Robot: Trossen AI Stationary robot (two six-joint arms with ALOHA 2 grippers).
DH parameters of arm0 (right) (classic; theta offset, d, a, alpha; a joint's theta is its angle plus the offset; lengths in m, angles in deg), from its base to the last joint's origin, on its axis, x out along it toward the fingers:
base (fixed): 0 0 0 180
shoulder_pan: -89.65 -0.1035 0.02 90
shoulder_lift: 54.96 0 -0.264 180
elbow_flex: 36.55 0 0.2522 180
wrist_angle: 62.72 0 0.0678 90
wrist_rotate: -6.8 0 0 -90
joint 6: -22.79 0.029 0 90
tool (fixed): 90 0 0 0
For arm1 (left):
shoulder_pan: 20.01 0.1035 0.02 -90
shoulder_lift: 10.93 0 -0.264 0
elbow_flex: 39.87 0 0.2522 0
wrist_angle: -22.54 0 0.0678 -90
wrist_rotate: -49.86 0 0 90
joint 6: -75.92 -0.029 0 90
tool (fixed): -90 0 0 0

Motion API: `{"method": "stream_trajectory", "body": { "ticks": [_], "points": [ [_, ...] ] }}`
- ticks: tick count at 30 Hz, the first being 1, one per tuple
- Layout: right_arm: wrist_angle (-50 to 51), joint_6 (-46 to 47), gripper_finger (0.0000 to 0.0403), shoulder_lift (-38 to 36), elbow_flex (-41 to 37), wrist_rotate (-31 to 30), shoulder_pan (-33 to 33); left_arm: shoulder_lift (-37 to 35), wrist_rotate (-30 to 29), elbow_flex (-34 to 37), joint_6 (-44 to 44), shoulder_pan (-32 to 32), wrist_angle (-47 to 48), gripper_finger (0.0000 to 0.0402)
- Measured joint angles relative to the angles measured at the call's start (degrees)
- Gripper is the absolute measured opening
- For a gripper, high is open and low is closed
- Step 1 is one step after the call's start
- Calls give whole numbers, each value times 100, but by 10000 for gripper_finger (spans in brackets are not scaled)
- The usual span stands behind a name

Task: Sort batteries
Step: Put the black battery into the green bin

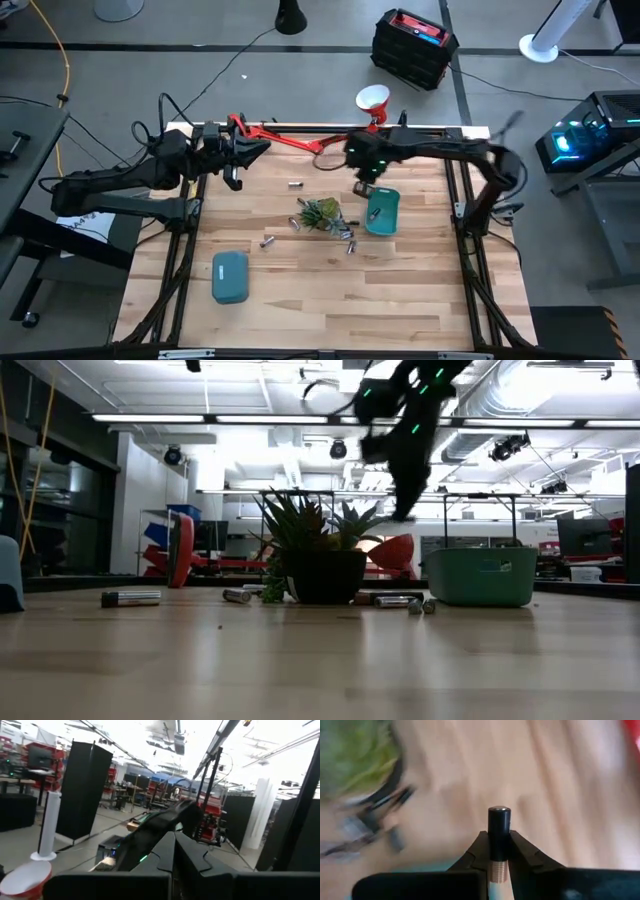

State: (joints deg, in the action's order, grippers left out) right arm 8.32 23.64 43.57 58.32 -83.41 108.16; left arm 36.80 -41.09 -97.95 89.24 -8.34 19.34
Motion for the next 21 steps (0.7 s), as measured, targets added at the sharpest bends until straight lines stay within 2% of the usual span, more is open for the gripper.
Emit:
{"method": "stream_trajectory", "body": {
  "ticks": [4,10,13,15,21],
  "points": [
    [714,1126,21,-713,-630,70,-350,34,2,0,-1,1,125,0],
    [99,2834,27,-1369,-2175,348,-978,70,7,-2,0,-1,132,0],
    [-543,3641,63,-1492,-2627,327,-1083,63,7,-2,-4,1,105,0],
    [-1052,3863,96,-1555,-2748,325,-1124,66,12,-2,-2,20,122,0],
    [-1116,3307,185,-1545,-2566,196,-1153,67,15,-2,109,136,367,0]
  ]
}}
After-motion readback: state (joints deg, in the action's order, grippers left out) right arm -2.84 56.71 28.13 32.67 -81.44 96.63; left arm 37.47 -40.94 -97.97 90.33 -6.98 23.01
